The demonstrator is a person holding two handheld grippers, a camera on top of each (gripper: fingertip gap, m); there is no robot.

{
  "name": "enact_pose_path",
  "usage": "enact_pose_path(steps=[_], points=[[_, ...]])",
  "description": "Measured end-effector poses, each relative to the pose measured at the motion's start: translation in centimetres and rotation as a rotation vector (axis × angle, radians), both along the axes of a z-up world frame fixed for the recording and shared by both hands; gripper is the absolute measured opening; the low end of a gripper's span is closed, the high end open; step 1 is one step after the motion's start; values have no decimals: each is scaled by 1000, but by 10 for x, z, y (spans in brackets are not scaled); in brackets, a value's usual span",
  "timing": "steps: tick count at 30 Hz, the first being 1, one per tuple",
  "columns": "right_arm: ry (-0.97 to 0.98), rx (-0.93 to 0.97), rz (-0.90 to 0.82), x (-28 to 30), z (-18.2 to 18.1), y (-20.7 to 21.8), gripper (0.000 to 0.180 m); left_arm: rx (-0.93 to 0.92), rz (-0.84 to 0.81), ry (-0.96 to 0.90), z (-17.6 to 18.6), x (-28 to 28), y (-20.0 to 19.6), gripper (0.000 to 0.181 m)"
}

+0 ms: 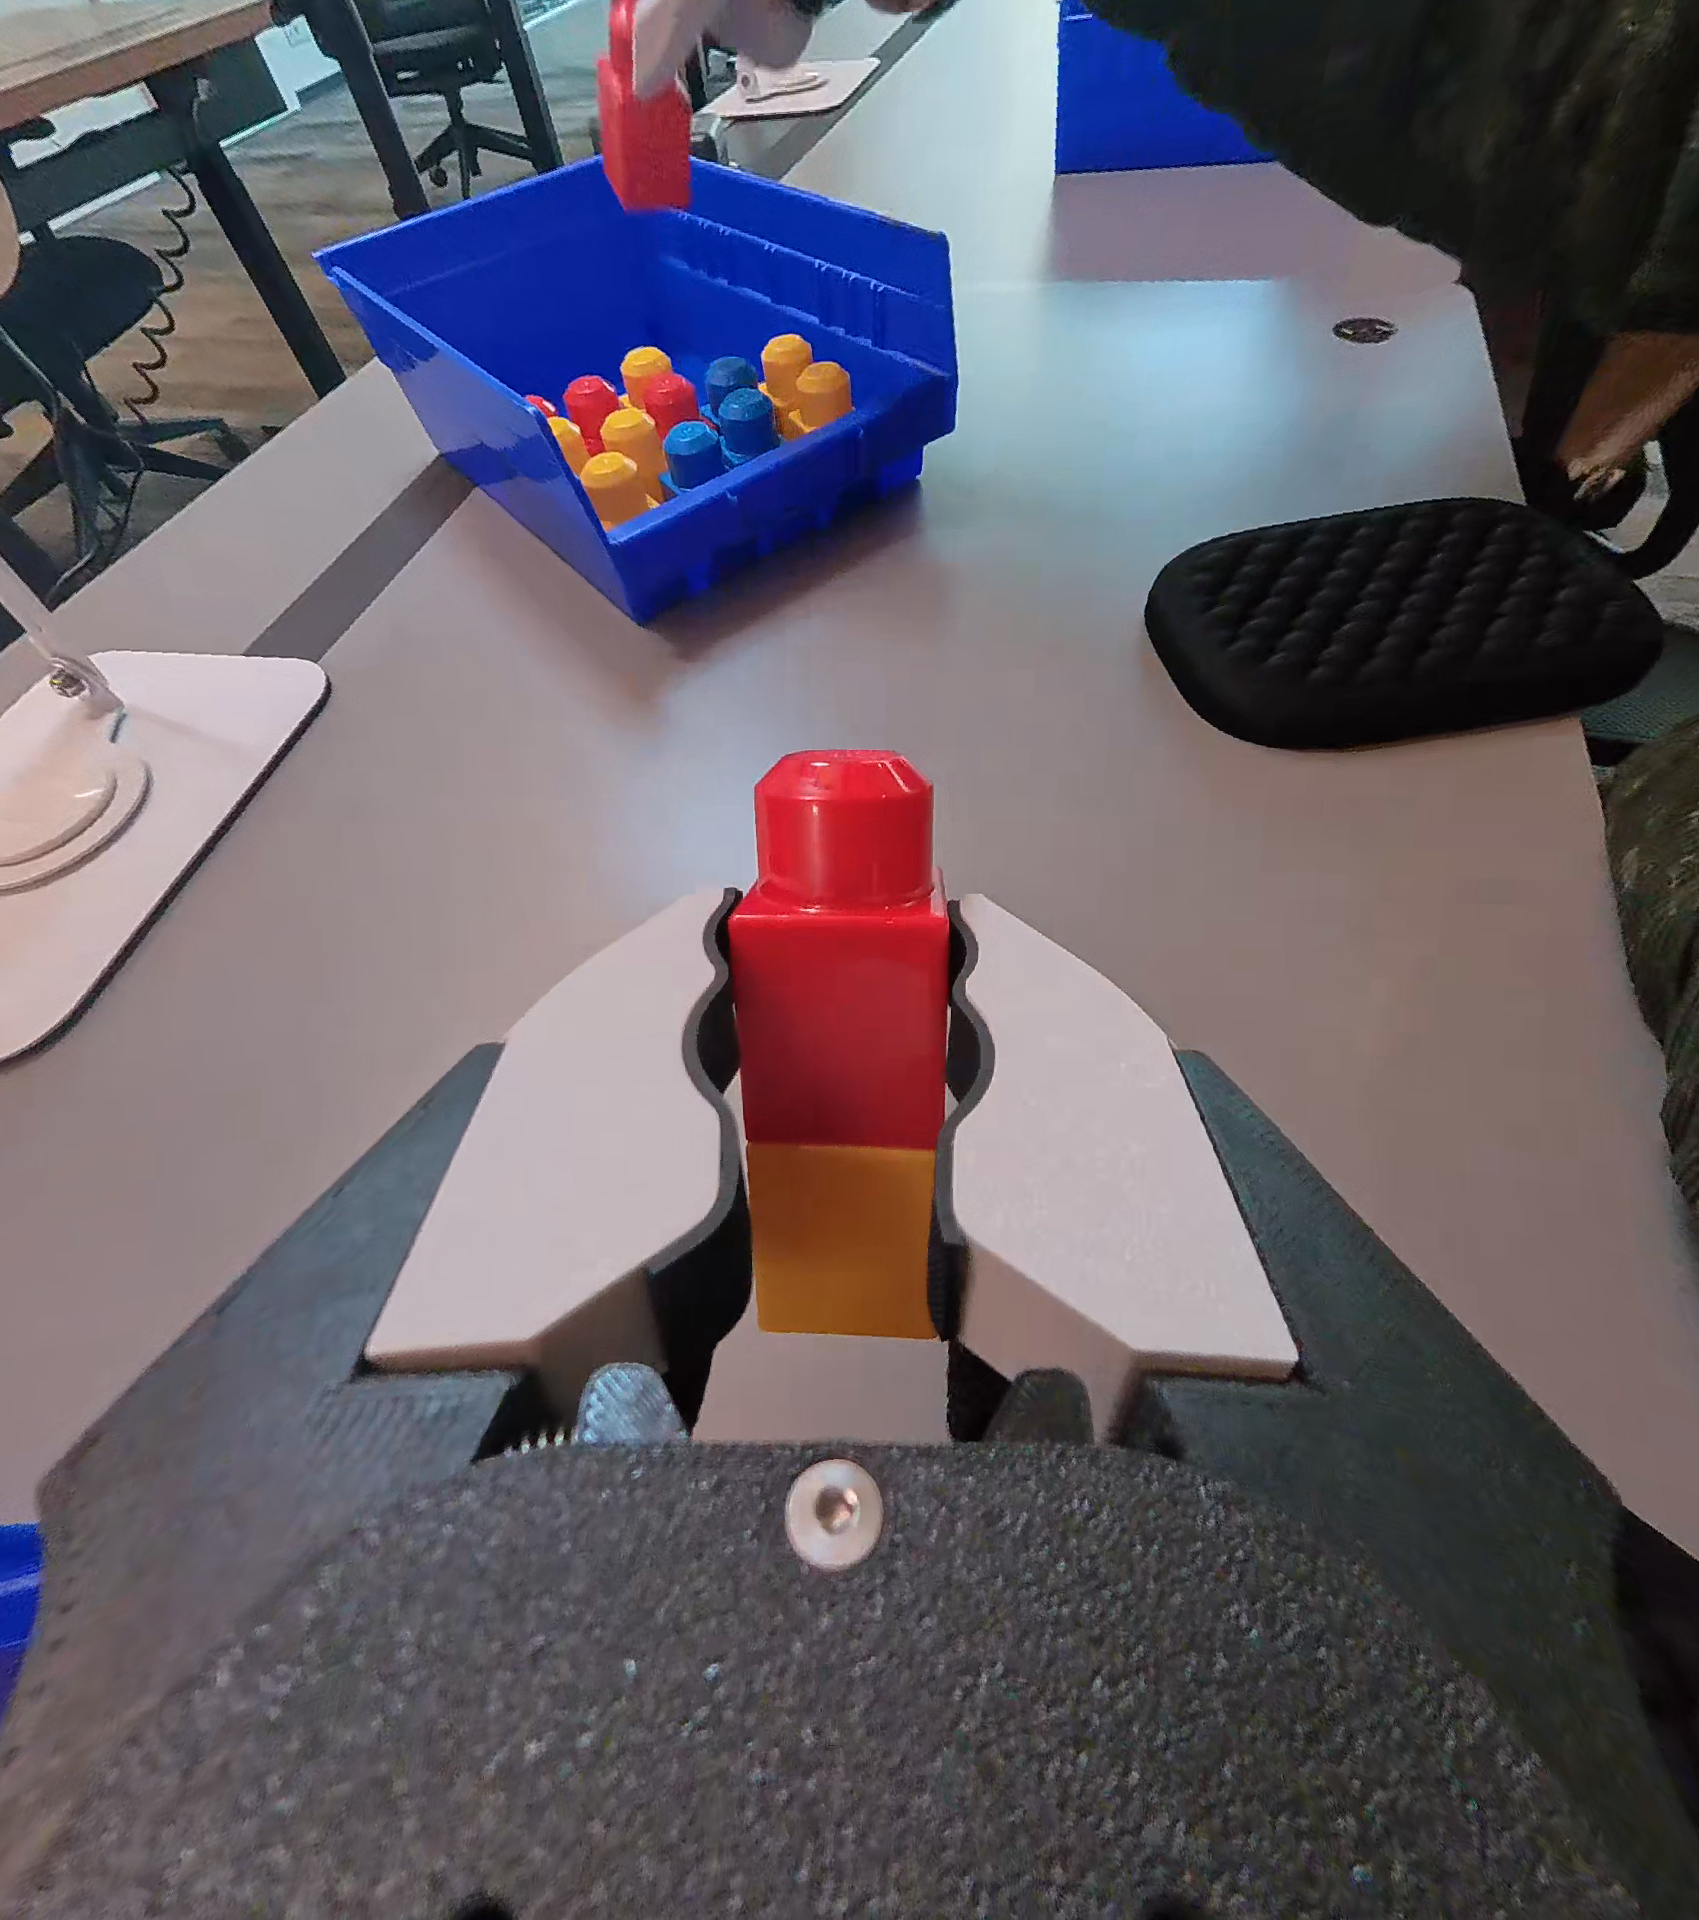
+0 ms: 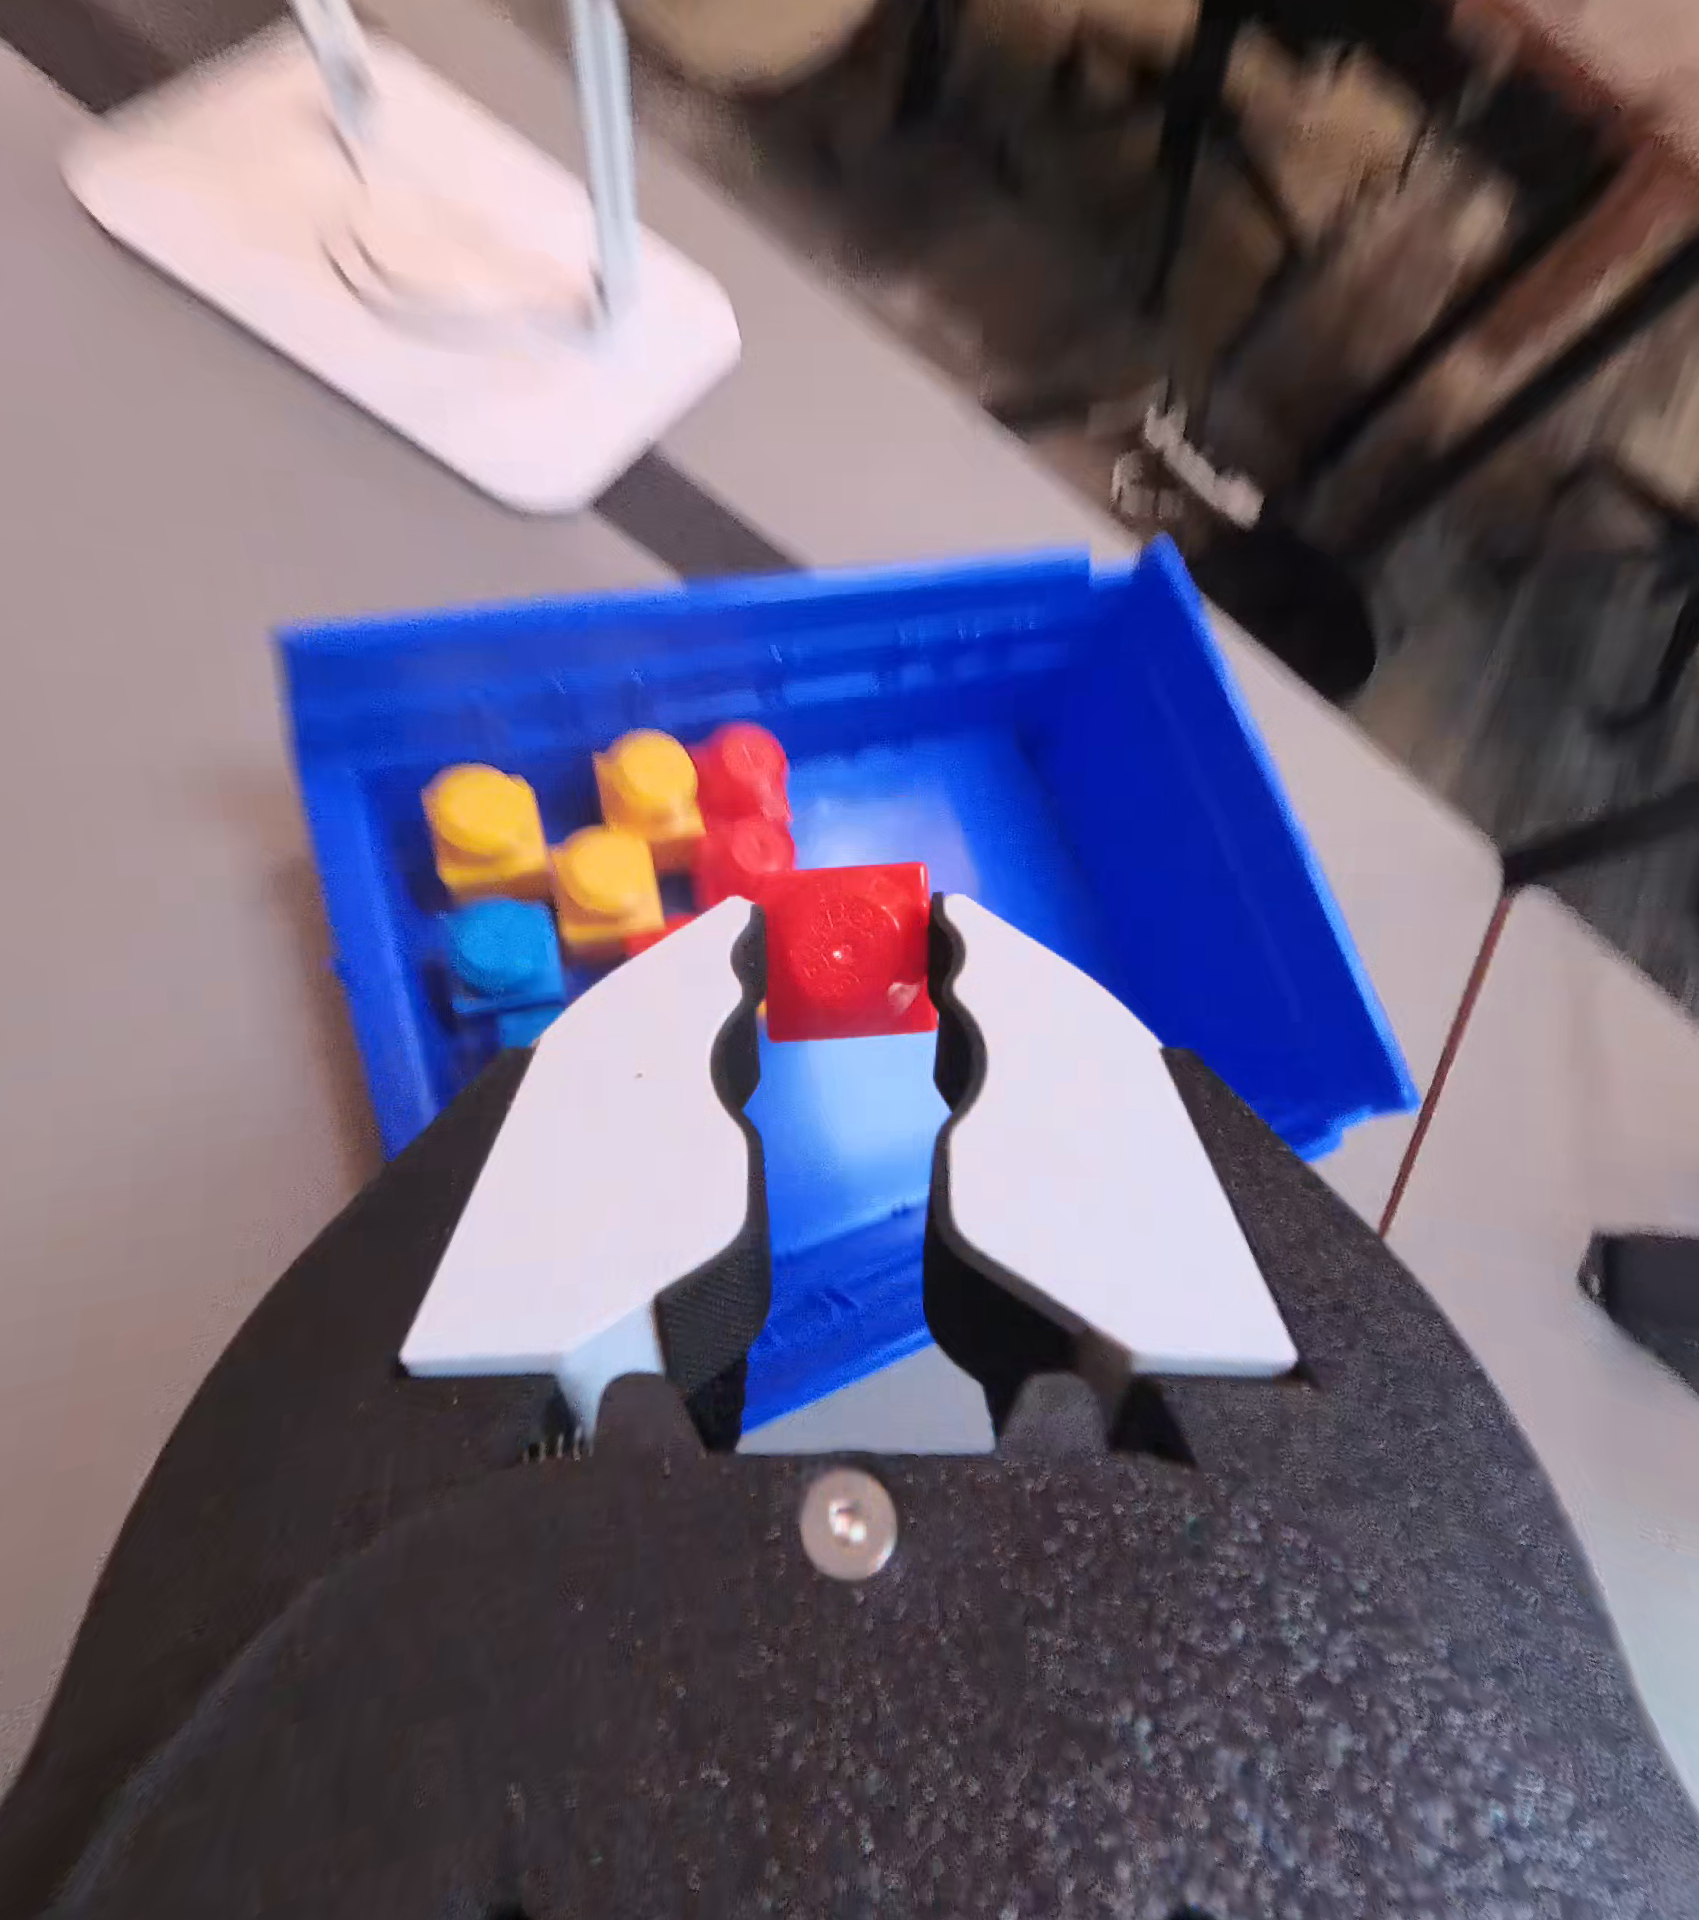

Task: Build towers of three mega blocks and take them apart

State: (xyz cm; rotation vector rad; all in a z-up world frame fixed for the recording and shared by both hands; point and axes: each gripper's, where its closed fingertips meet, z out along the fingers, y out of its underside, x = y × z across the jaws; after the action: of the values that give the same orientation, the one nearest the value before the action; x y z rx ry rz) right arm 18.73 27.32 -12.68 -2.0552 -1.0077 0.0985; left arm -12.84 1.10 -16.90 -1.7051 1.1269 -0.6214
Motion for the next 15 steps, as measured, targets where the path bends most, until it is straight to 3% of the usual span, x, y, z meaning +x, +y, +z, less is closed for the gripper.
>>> enact_pose_path(steps=[7,15], points=[[-225,-328,-154,25,-89,24,31,-3,-3,5,-4,1,1,36],[-181,-517,-321,21,-122,22,30,3,-8,19,-6,2,0,36]])
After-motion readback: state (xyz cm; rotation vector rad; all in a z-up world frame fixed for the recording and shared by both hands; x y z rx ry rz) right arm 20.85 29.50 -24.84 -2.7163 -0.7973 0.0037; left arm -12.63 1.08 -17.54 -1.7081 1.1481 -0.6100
